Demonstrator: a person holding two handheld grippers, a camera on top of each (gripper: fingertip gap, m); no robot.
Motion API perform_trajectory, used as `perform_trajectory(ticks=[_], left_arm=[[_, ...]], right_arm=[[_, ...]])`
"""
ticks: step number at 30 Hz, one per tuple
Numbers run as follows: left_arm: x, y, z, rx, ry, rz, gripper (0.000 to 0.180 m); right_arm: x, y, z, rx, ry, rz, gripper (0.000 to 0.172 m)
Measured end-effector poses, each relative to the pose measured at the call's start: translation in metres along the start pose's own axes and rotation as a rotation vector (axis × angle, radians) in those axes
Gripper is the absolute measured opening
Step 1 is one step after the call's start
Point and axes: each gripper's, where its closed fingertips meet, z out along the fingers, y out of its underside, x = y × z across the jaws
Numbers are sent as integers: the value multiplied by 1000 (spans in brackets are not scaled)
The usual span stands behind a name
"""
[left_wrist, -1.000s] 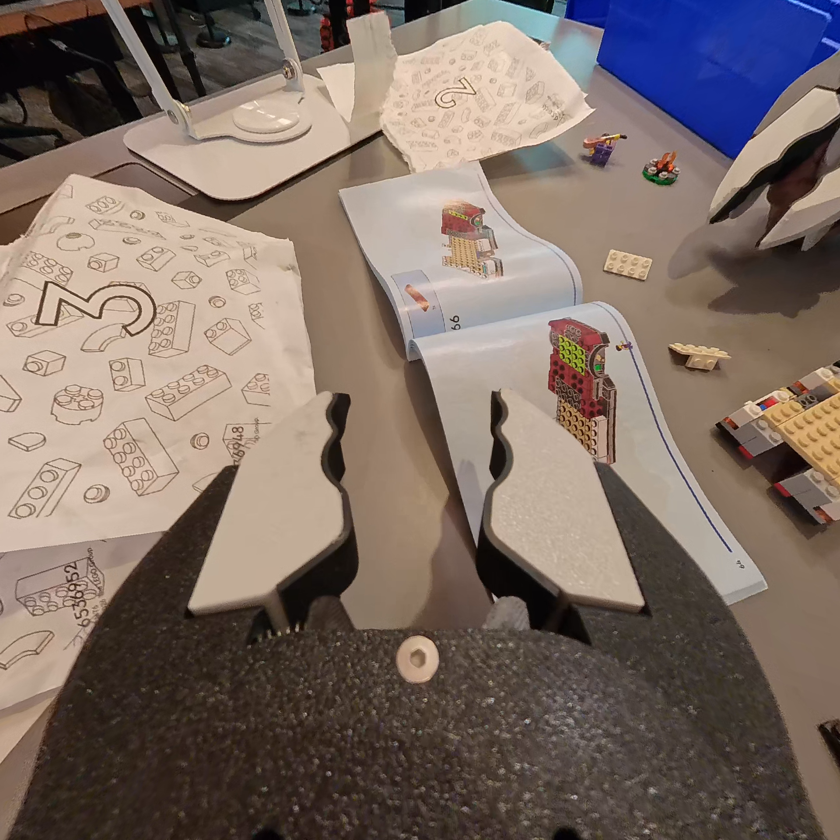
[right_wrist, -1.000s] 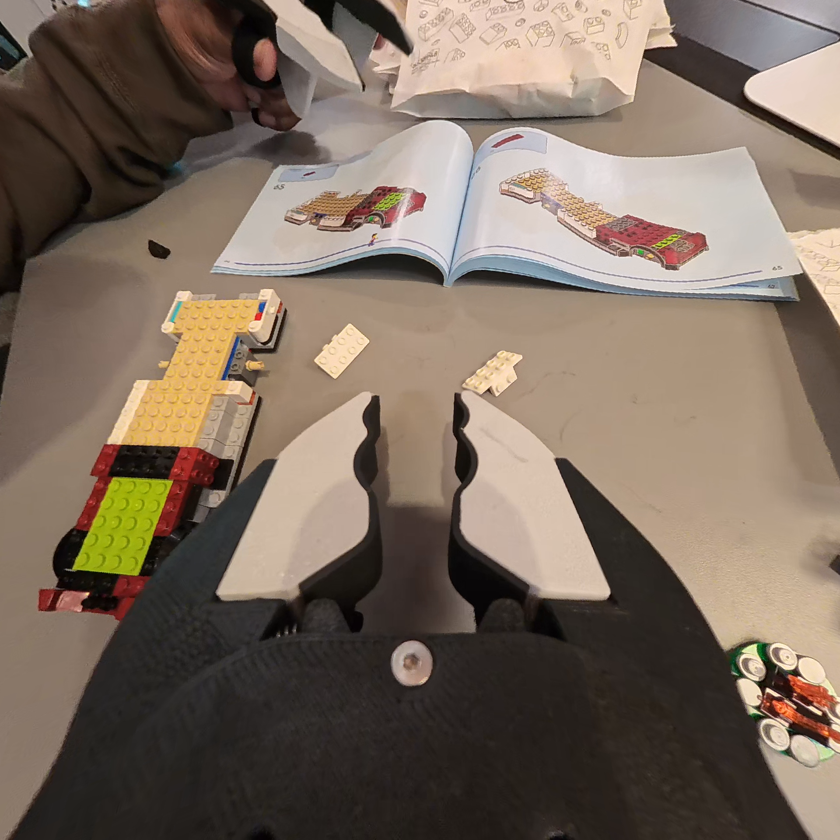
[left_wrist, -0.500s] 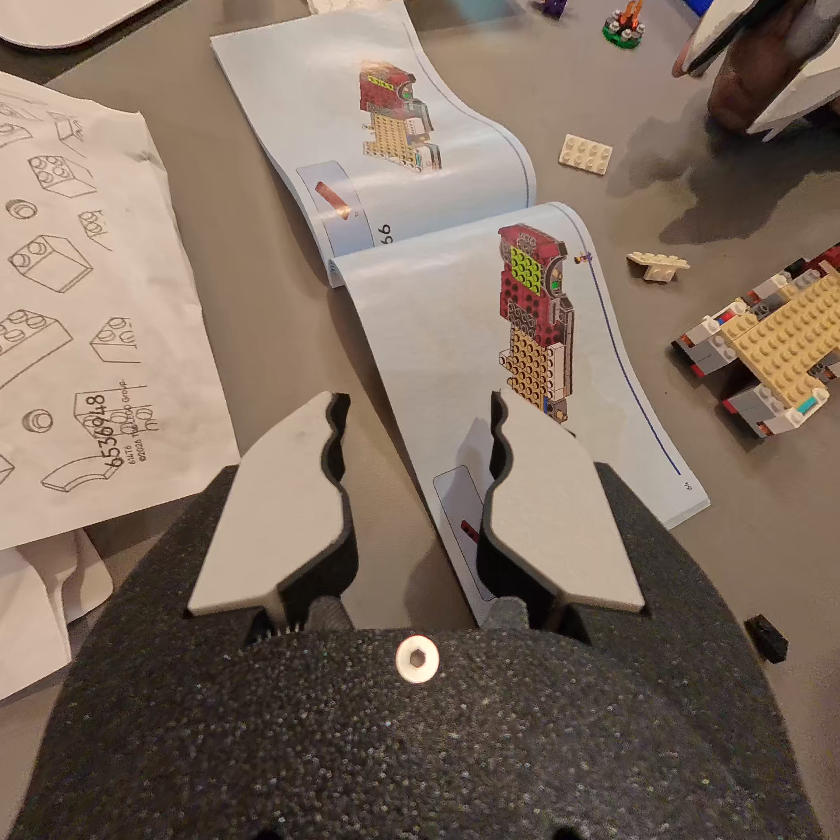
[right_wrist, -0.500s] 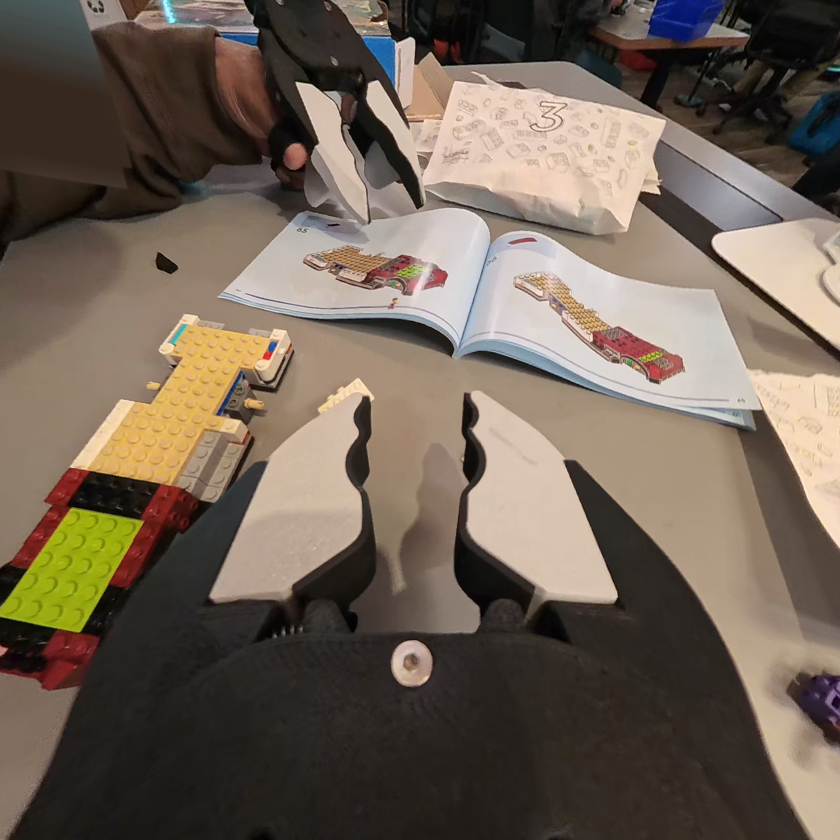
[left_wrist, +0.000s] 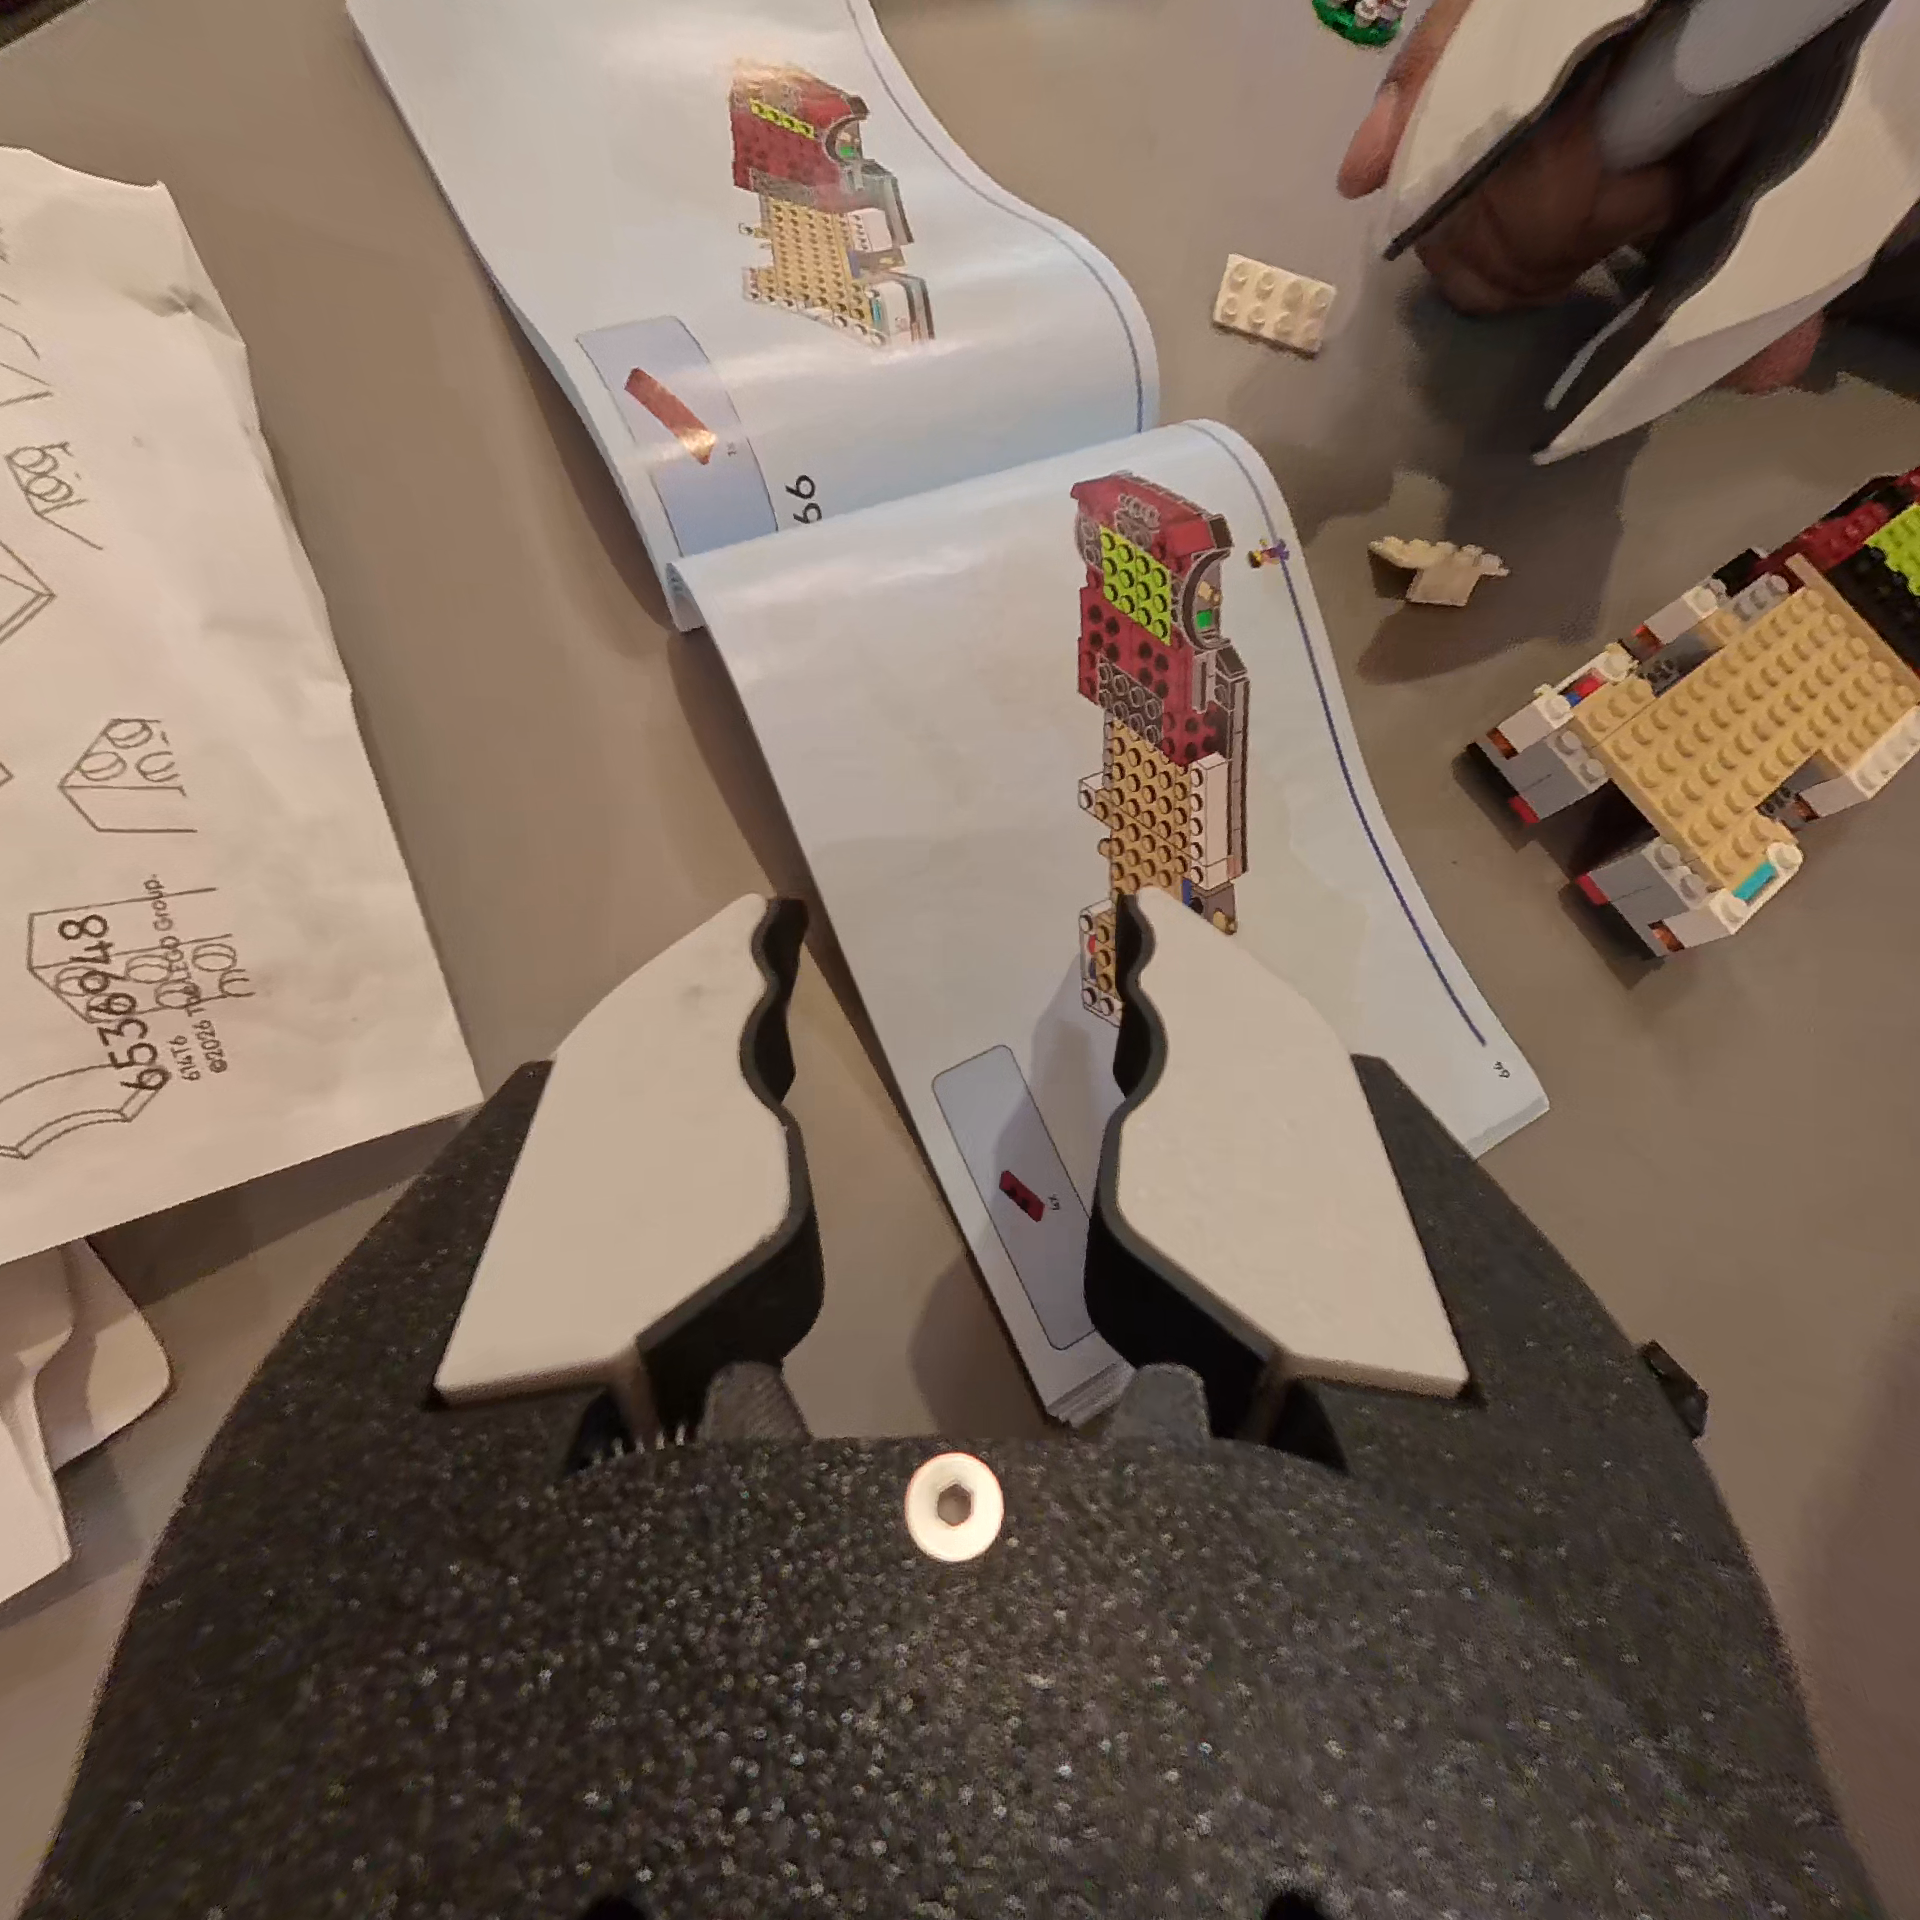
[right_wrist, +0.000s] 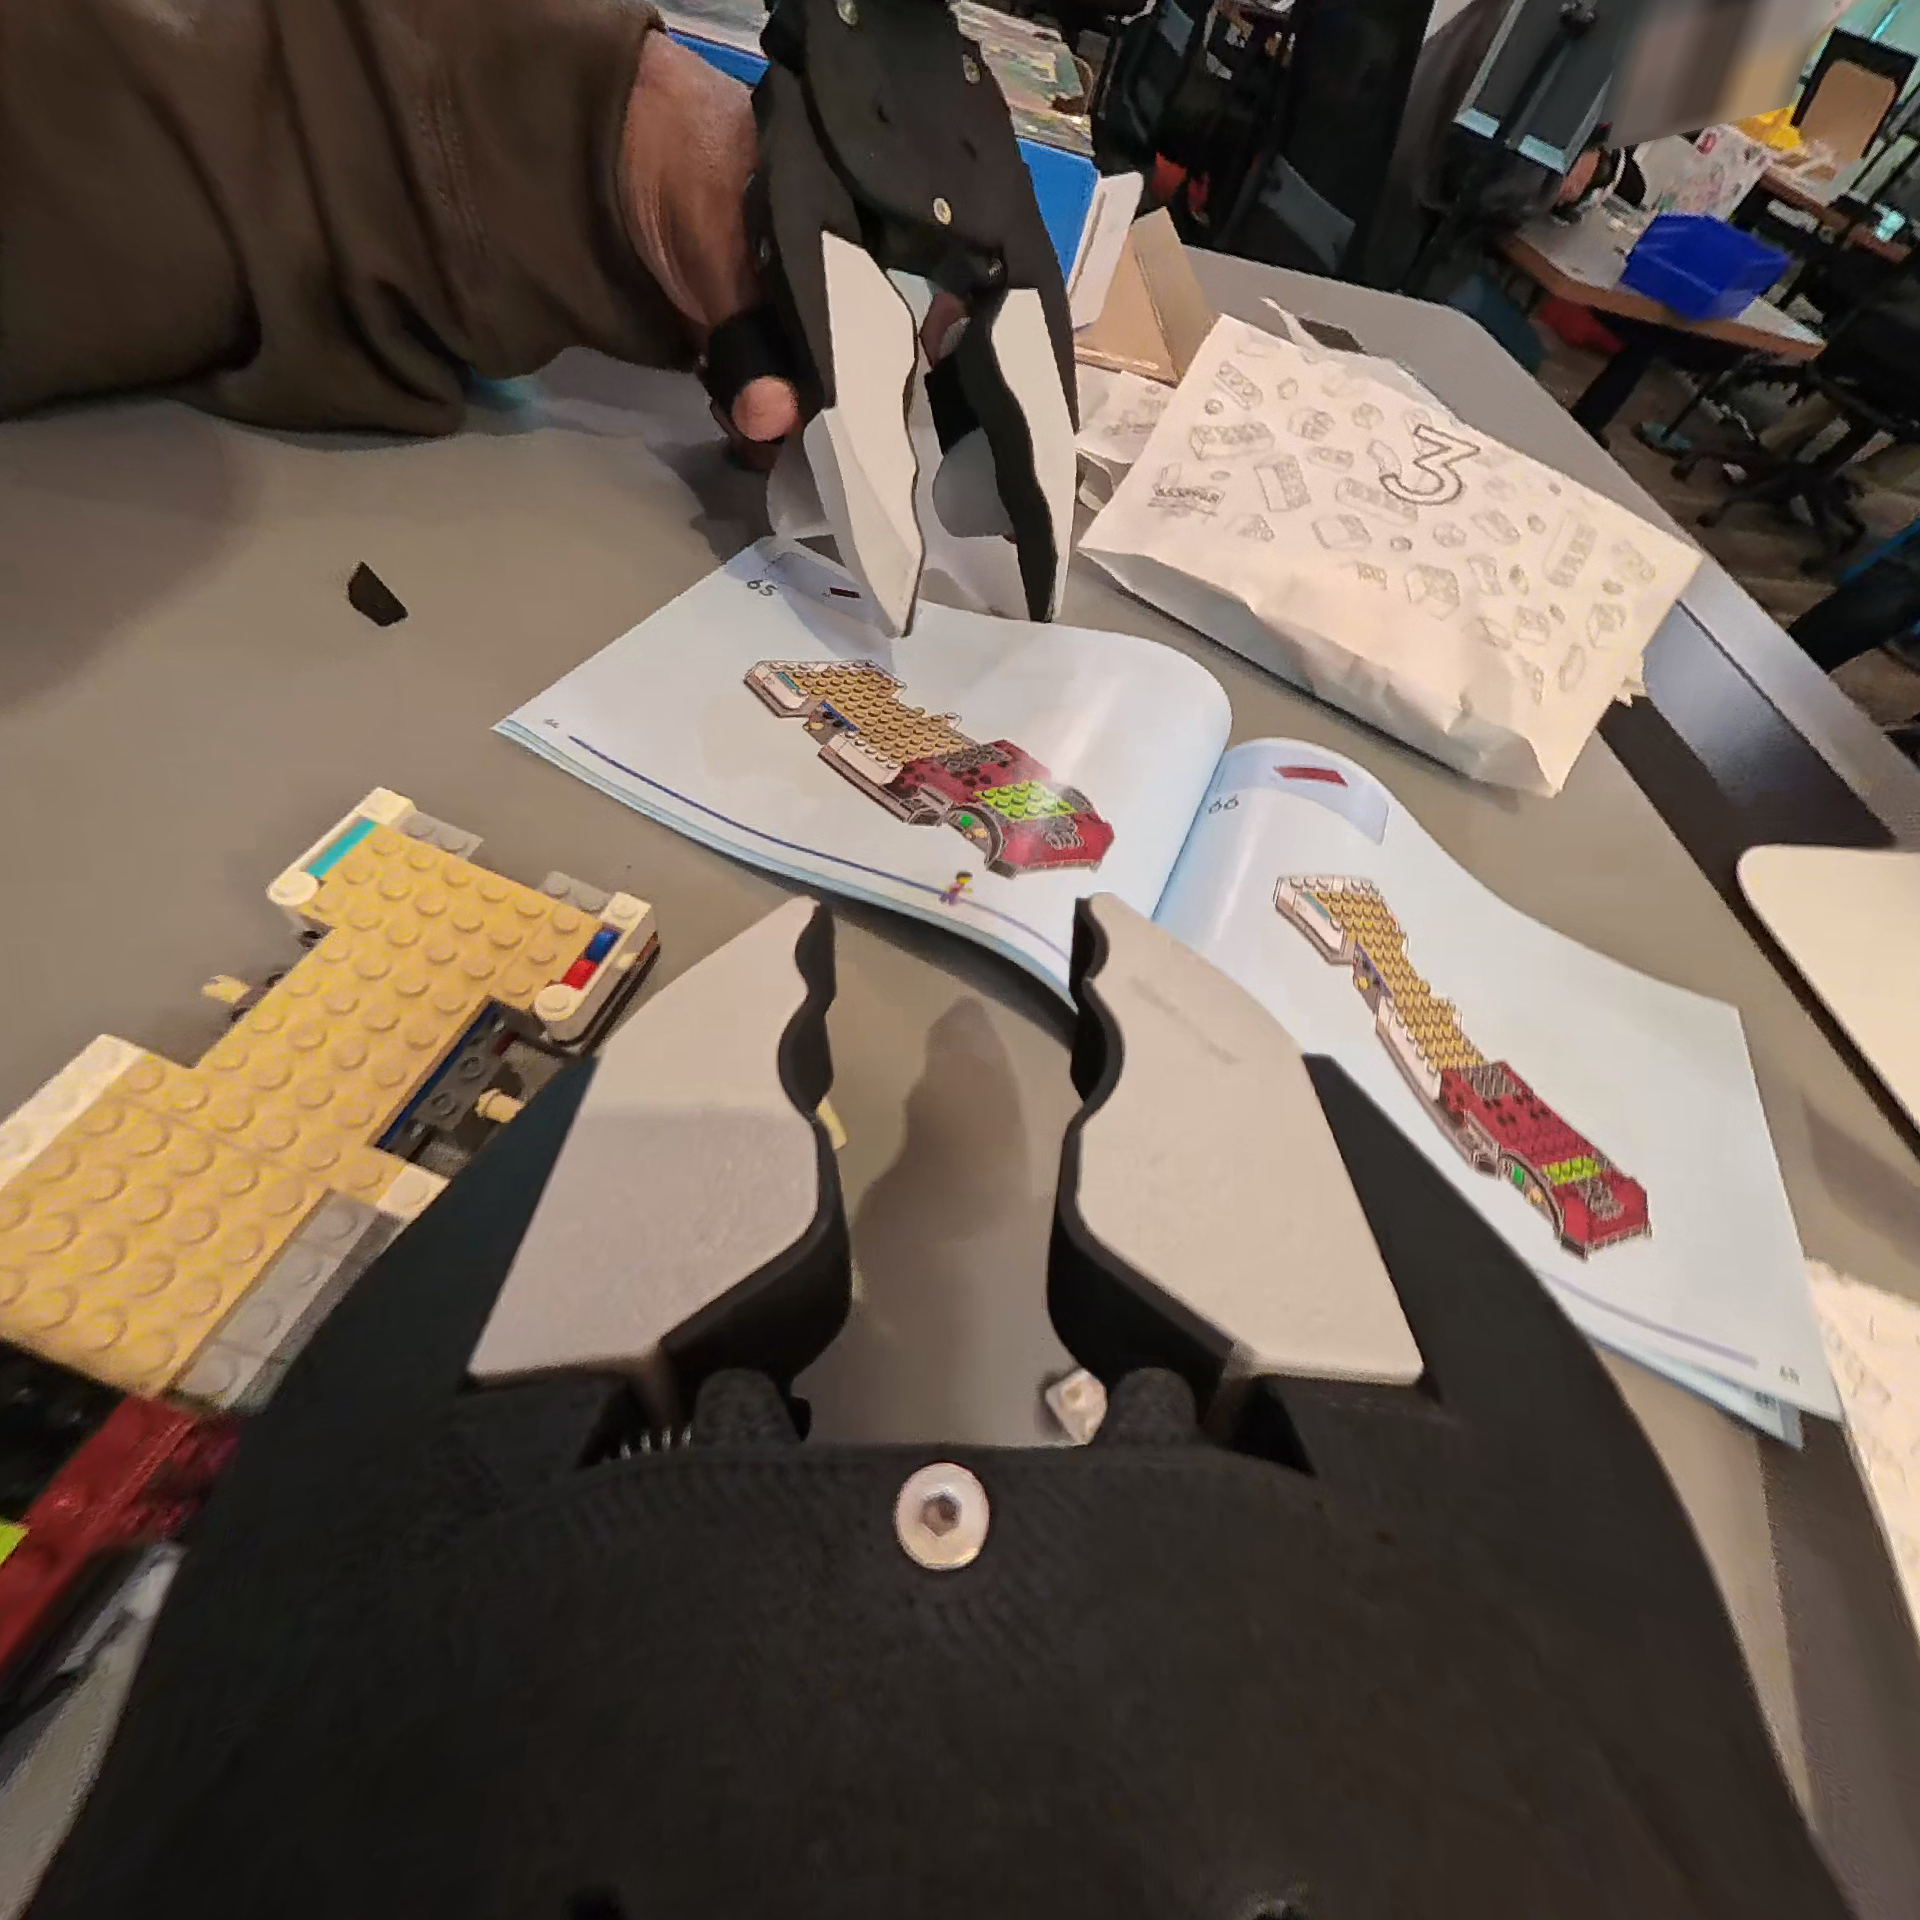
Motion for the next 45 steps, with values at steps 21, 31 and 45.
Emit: perform_trajectory(ticks=[21,31,45], left_arm=[[10,-1,0,-36,7,33,60],[10,-1,0,-37,7,30,60],[11,1,2,-46,12,23,60]], right_arm=[[-10,11,26,-113,17,-201,42],[-15,14,36,-157,-1,-268,39],[-17,16,41,-183,-68,-228,22]])
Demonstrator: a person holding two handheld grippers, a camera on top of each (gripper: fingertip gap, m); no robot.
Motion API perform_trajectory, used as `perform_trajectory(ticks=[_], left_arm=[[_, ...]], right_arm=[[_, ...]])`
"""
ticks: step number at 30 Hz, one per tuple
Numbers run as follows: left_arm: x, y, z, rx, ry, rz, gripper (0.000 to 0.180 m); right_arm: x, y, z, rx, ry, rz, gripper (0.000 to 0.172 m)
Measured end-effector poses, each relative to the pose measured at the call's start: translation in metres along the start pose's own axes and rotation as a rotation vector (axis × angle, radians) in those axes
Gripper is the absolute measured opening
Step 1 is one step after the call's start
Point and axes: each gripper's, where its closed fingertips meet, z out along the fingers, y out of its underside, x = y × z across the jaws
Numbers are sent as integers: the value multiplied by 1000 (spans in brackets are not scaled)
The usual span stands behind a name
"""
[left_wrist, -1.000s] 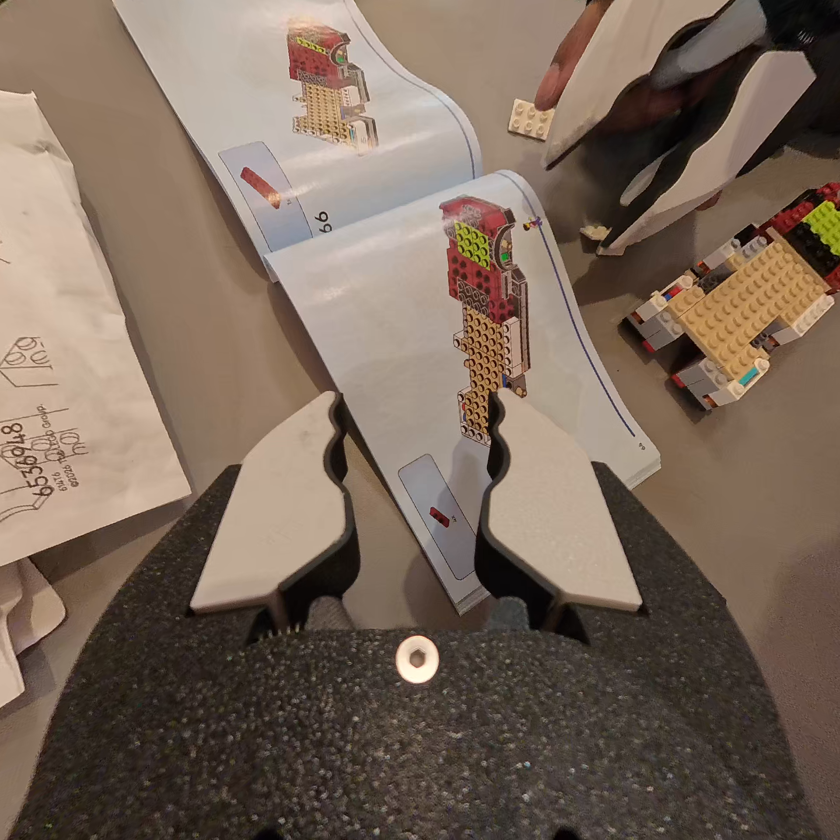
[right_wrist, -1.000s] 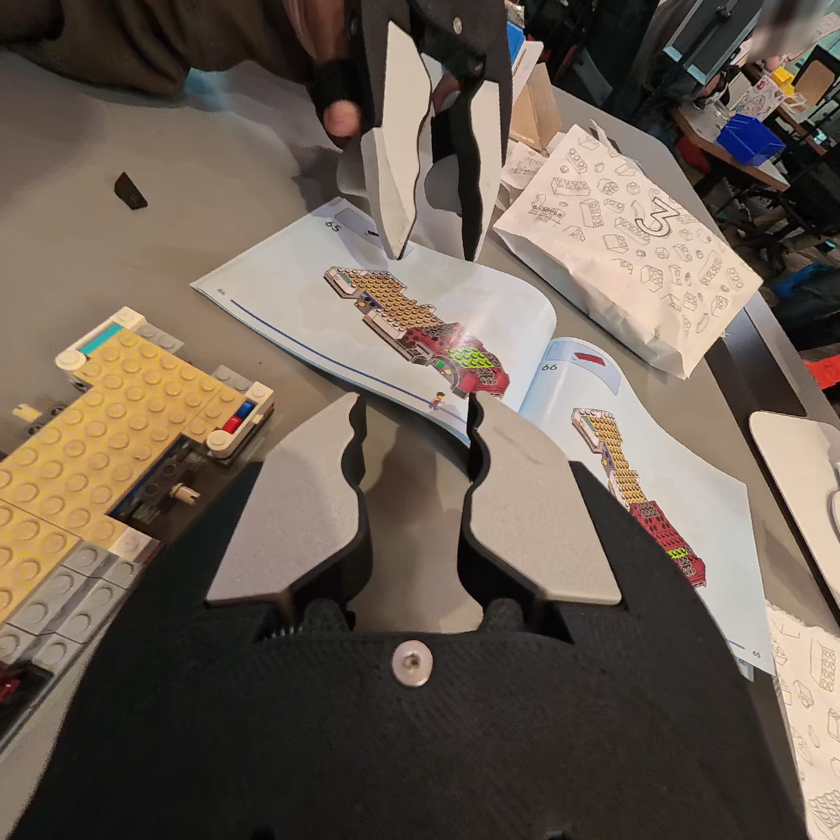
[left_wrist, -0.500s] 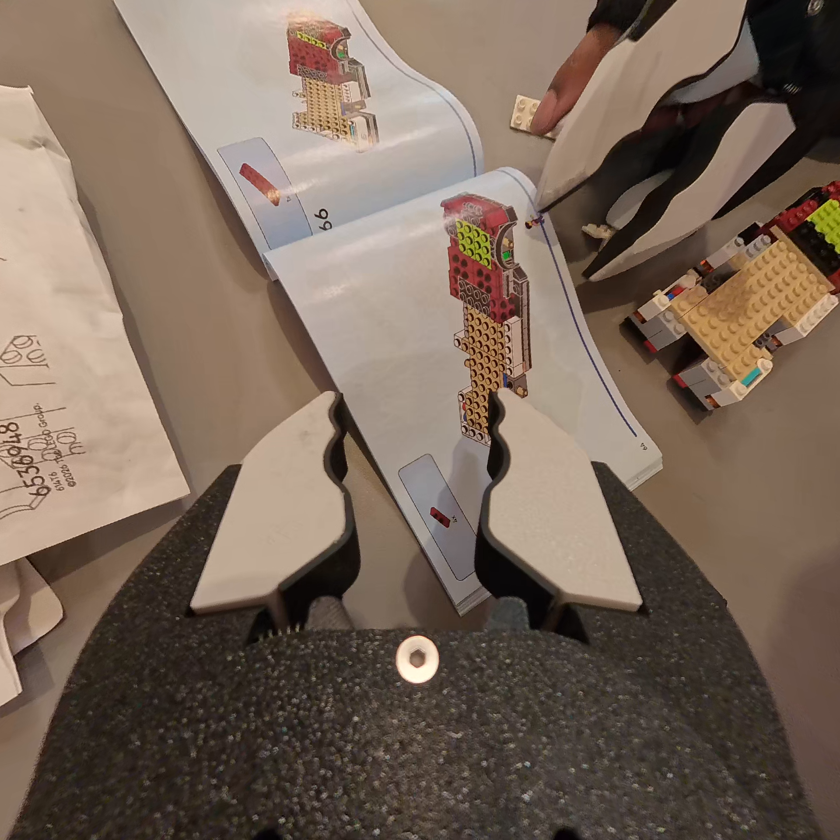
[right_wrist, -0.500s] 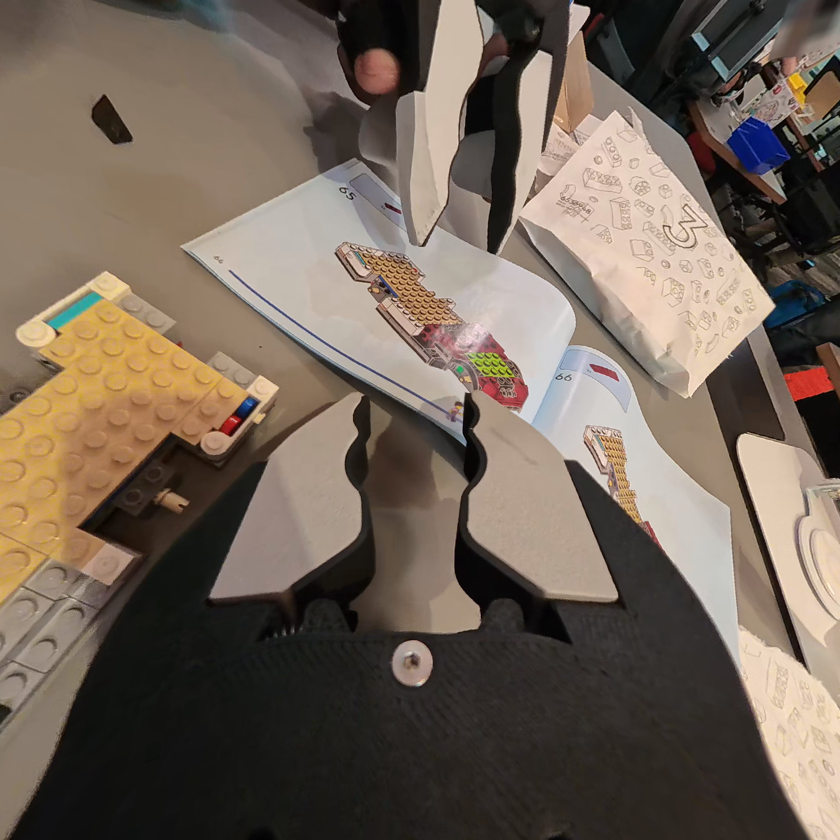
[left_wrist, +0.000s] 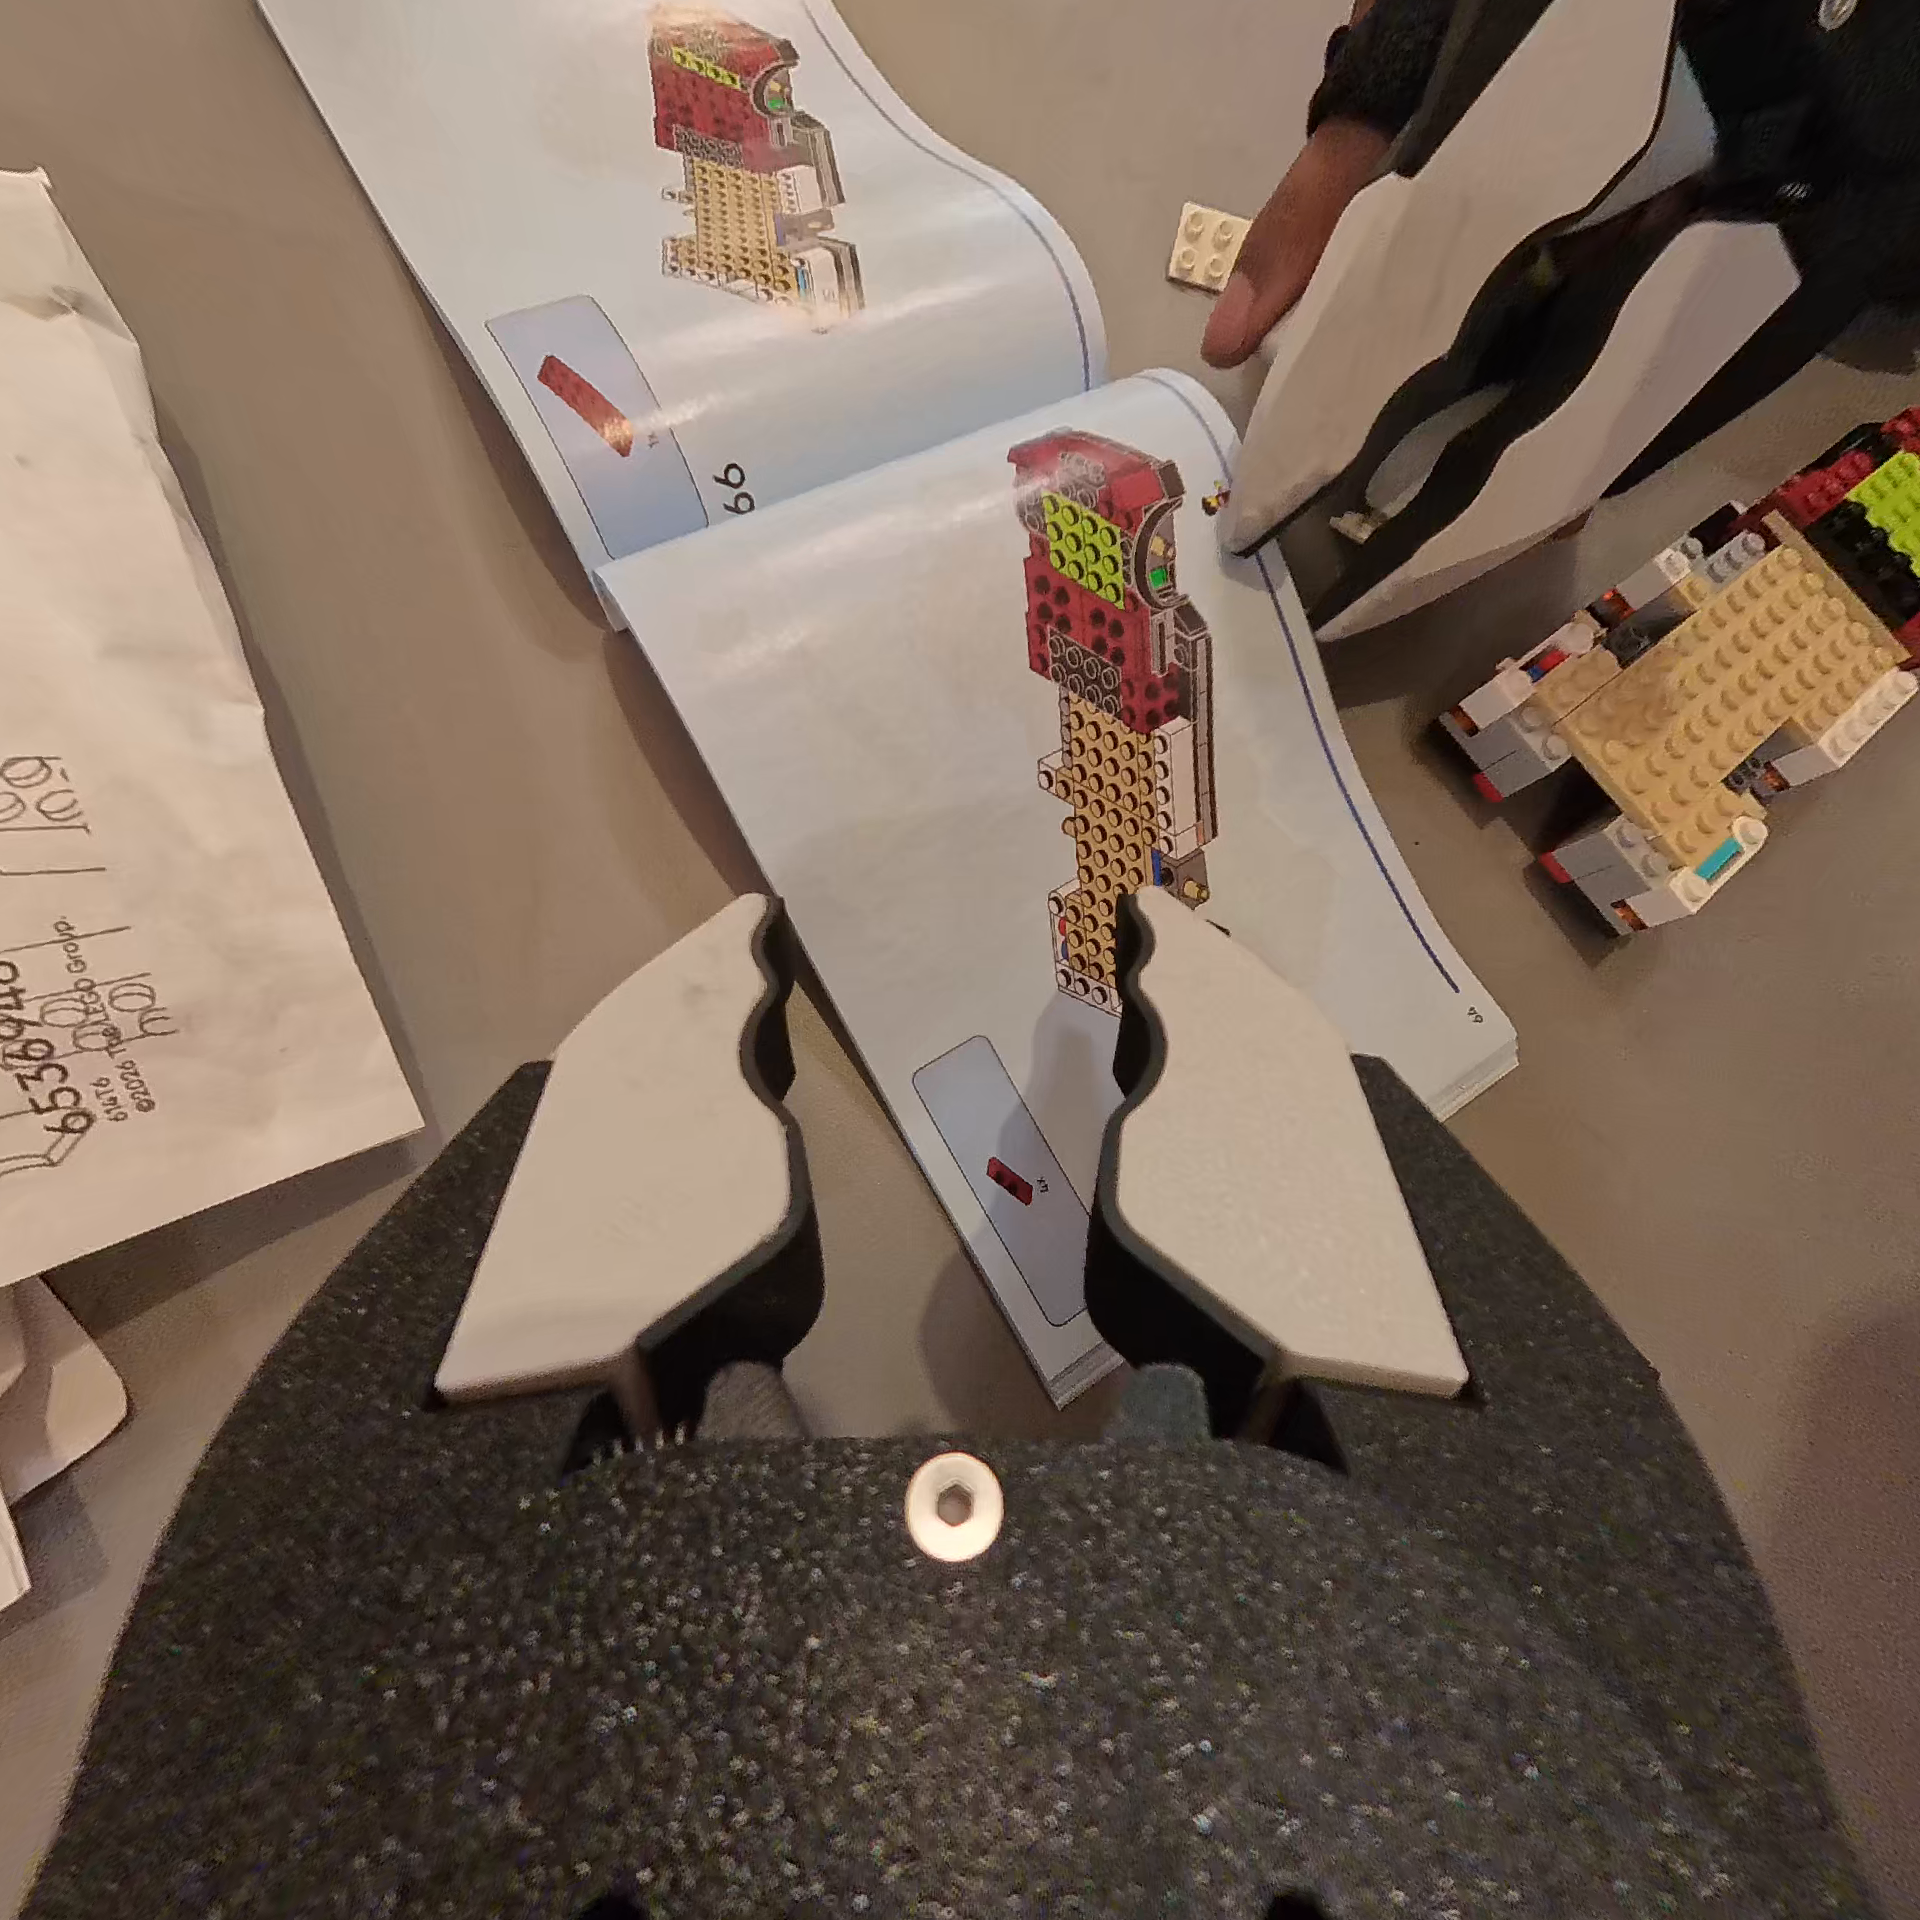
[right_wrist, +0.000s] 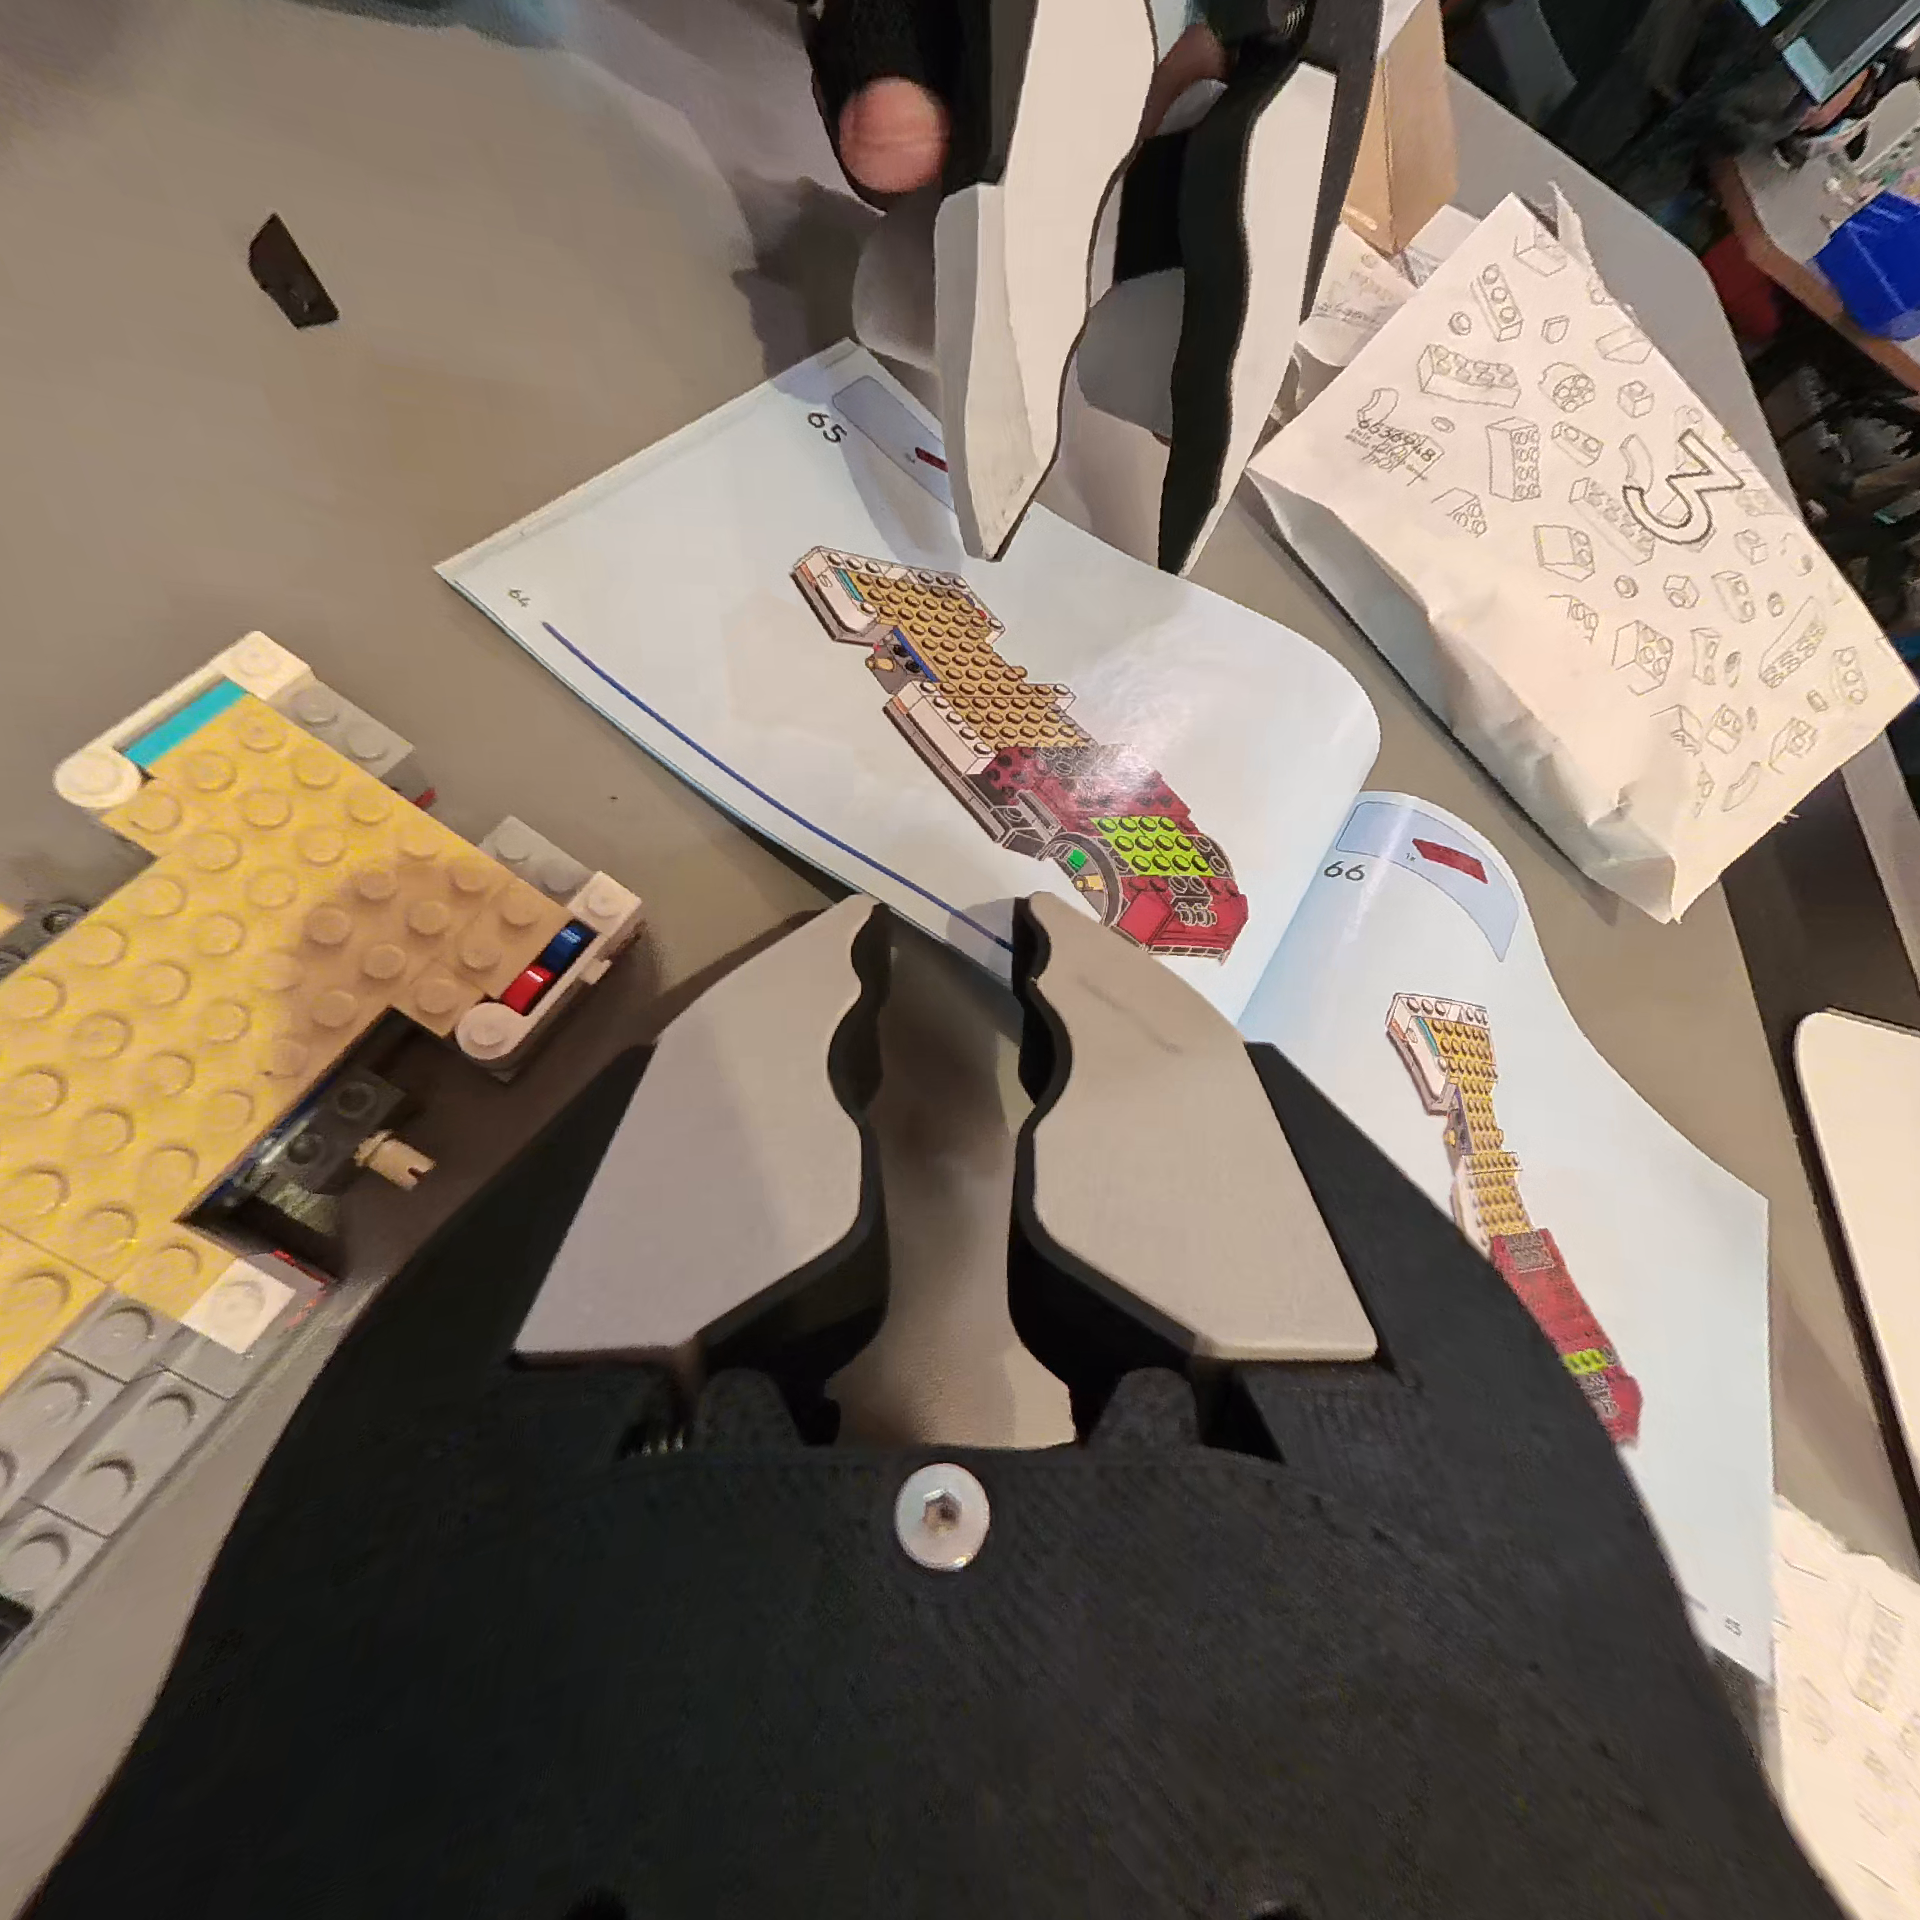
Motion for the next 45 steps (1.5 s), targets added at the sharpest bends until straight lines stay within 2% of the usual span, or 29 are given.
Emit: perform_trajectory(ticks=[19,39,45], left_arm=[[-2,1,0,-11,-20,1,62],[-3,1,-3,-11,-36,13,62],[-4,0,-5,-6,-39,15,62]], right_arm=[[3,-2,-2,31,-45,81,6],[12,-5,-8,86,8,119,0],[8,-5,-8,83,12,76,1]])
